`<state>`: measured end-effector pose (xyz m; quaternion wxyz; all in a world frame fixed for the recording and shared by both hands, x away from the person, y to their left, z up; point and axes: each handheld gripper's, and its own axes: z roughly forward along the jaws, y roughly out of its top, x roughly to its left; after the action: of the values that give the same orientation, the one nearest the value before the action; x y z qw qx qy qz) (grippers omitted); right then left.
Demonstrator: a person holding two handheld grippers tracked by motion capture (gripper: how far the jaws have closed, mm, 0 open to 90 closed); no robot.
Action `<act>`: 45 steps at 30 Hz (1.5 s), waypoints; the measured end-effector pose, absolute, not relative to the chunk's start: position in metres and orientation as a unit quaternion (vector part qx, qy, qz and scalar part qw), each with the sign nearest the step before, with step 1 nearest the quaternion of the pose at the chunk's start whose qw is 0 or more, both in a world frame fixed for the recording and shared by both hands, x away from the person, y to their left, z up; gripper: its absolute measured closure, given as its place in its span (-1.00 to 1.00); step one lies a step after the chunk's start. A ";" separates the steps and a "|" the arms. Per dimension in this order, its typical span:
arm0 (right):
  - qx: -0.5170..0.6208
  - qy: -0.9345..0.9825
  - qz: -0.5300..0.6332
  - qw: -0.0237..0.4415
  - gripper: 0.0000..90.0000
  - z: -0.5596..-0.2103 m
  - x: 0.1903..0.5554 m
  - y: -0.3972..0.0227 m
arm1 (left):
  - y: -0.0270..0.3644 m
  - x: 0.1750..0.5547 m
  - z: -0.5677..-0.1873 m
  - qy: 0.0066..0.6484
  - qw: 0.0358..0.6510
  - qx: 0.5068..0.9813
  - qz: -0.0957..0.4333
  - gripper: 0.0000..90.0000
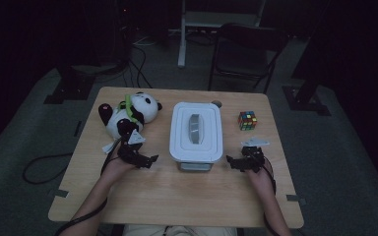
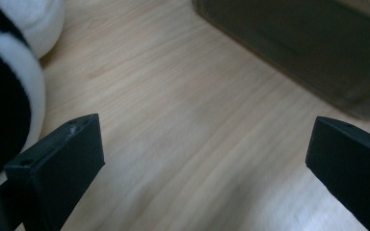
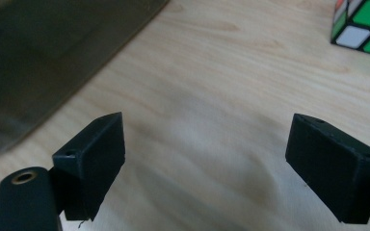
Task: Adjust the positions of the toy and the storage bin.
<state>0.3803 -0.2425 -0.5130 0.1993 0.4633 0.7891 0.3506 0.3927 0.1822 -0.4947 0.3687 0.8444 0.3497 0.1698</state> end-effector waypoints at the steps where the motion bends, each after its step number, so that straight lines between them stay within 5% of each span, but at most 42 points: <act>1: 0.465 0.787 0.353 0.200 -0.70 -0.513 0.383 -0.241 | 0.180 0.395 -0.495 0.348 0.368 0.846 0.168 -0.99; 23: 0.462 0.777 0.383 0.189 -0.66 -0.506 0.431 -0.213 | 0.133 0.459 -0.493 0.363 0.362 0.844 0.157 -0.99; 45: 0.442 0.787 0.392 0.175 -0.55 -0.501 0.420 -0.208 | 0.128 0.447 -0.481 0.350 0.350 0.851 0.175 -0.97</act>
<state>0.4203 -0.2082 -0.5013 0.1752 0.4424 0.7873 0.3921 0.4467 0.1280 -0.4808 0.3501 0.8511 0.3499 0.1752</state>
